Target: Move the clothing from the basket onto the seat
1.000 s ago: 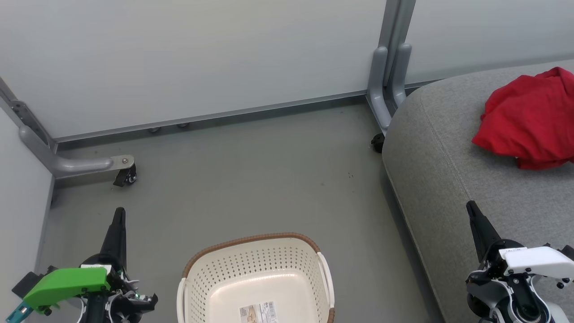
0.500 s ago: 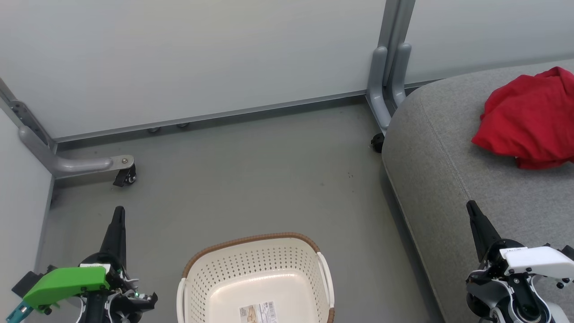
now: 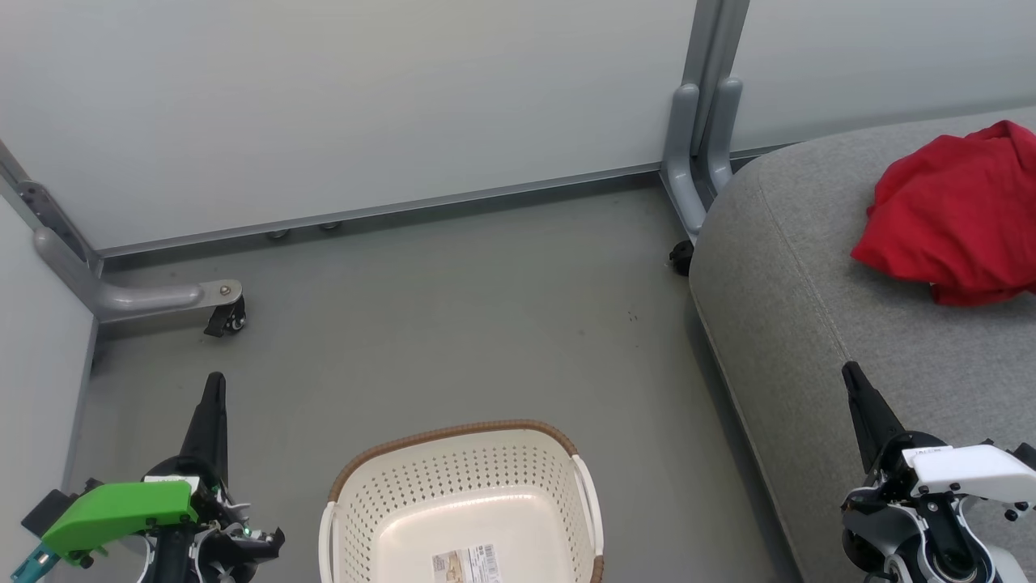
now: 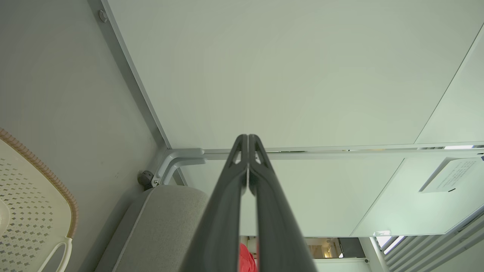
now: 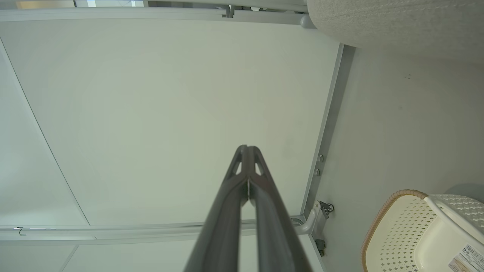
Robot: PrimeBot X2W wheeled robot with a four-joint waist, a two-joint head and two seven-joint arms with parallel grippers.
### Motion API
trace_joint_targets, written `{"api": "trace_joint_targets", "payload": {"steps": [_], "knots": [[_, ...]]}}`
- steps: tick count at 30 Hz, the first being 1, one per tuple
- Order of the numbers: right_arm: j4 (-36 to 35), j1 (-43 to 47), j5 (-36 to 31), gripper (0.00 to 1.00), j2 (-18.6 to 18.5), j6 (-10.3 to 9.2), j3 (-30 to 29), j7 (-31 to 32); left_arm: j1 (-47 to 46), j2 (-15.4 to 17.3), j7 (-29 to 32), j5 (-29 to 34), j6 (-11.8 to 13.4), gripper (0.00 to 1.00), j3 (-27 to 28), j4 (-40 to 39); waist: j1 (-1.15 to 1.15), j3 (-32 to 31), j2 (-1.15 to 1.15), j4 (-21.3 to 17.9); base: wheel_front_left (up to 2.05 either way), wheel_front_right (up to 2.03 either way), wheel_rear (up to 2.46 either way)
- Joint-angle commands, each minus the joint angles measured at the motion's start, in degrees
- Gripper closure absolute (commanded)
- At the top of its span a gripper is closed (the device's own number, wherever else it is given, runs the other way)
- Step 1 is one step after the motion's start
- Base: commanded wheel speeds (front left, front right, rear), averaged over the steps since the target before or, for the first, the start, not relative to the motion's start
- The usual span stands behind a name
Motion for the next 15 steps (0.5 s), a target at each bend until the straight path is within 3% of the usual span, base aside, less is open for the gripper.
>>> {"api": "trace_joint_targets", "payload": {"steps": [1, 15], "knots": [[0.1, -0.5, -0.1, 1.0, -0.1, 0.0, -0.2, 0.2, -0.6, 0.0, 0.3, -0.1, -0.2, 1.0, 0.1, 0.1, 0.0, 0.0, 0.47, 0.0, 0.0, 0.0, 0.0], [0.1, -0.5, -0.3, 1.0, 0.0, 0.0, -0.4, 0.4, -0.6, 0.0, 0.3, -0.1, -0.2, 1.0, 0.1, 0.1, 0.0, 0.0, 0.47, 0.0, 0.0, 0.0, 0.0]]}}
